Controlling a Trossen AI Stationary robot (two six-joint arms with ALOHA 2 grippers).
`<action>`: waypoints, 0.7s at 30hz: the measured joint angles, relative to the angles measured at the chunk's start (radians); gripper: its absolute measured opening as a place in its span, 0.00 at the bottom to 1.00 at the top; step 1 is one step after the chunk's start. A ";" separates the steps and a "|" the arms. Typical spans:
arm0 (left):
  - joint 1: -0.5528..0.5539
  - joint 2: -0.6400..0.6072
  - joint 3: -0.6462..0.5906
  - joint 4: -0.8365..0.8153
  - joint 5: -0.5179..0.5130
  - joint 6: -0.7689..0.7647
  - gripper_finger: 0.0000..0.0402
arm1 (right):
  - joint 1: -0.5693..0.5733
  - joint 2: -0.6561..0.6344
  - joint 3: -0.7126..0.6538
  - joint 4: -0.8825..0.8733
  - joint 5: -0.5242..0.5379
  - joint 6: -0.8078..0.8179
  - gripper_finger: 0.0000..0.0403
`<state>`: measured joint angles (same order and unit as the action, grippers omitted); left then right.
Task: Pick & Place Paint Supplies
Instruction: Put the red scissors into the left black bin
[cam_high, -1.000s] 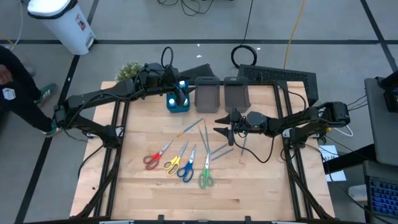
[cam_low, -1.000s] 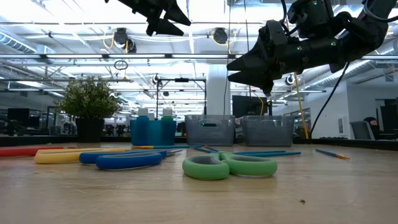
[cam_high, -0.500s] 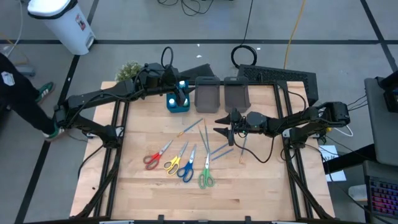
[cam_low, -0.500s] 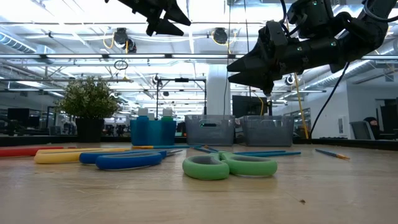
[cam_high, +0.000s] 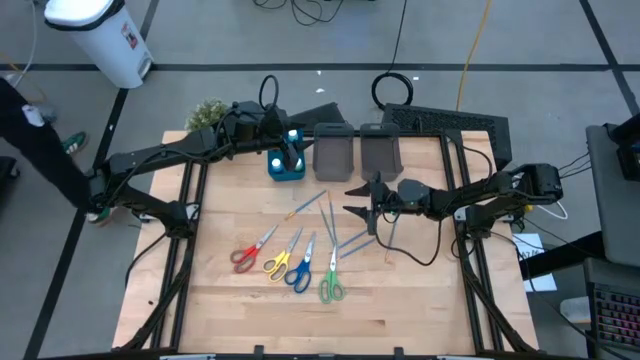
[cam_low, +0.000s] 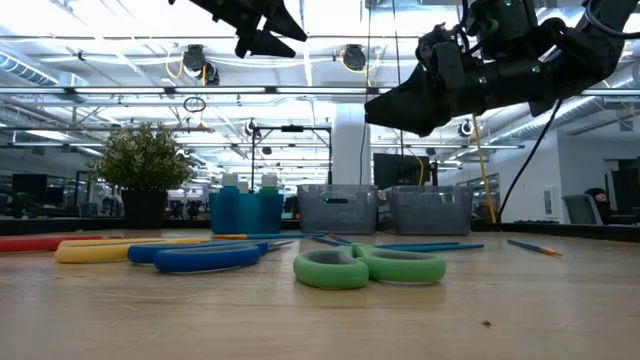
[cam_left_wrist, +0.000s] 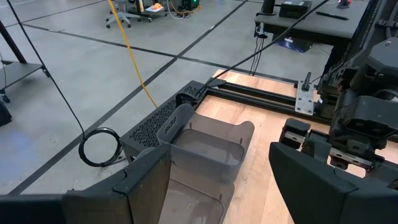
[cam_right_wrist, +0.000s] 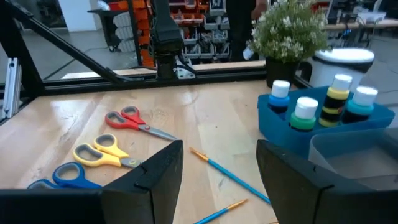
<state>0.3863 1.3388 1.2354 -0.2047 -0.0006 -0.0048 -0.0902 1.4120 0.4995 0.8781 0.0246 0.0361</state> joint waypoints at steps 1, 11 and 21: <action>0.000 0.000 0.000 0.000 0.000 0.000 0.70 | 0.000 0.000 0.000 0.000 0.000 -0.002 0.49; -0.002 0.000 0.000 0.037 0.000 -0.008 0.70 | 0.000 0.000 0.000 0.028 0.000 -0.029 0.49; -0.049 0.003 0.000 -0.076 0.183 -0.141 0.70 | 0.000 0.000 0.000 0.036 0.000 -0.030 0.49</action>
<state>0.3375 1.3418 1.2350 -0.2805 0.1821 -0.1456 -0.0902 1.4120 0.4995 0.9137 0.0242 0.0063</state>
